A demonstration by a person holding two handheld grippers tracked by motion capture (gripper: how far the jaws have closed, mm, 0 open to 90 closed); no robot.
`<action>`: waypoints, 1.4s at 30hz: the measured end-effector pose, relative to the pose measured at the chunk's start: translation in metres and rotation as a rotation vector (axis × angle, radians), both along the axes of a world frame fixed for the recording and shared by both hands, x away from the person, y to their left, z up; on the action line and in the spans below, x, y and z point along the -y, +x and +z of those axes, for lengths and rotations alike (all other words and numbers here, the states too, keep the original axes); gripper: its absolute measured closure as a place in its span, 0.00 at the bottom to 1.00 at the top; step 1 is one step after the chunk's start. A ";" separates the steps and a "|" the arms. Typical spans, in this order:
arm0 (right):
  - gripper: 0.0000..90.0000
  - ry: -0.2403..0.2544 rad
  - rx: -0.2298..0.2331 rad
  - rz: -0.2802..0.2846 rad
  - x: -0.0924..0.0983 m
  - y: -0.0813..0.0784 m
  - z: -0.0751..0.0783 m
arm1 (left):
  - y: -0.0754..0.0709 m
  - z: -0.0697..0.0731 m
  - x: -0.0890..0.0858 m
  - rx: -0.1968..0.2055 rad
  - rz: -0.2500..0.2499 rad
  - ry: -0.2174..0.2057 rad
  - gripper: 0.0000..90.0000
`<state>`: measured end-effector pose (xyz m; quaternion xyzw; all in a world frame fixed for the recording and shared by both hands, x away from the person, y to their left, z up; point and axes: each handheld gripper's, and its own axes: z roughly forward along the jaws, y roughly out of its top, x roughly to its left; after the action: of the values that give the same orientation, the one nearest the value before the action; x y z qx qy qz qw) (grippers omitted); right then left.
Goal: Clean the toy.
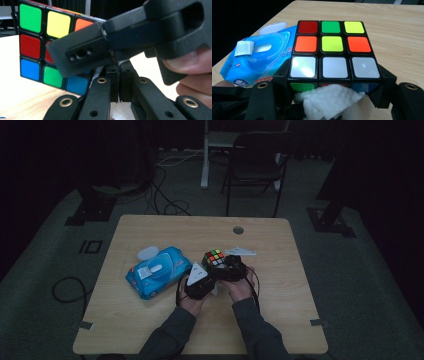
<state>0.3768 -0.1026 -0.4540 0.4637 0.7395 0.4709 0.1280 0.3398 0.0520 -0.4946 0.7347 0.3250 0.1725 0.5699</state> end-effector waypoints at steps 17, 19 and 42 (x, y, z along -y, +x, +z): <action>0.39 0.003 -0.004 0.004 -0.001 0.000 -0.001 | -0.003 -0.001 -0.003 0.006 0.012 -0.017 0.98; 0.38 0.004 -0.006 0.000 0.000 0.001 -0.001 | -0.003 -0.001 -0.003 0.007 0.012 -0.016 0.98; 0.38 0.005 -0.006 -0.022 0.008 0.003 0.000 | -0.004 -0.008 -0.006 -0.008 0.012 0.007 0.98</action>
<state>0.3803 -0.1104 -0.4542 0.4734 0.7336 0.4700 0.1299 0.3353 0.0584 -0.5023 0.7354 0.3311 0.1741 0.5650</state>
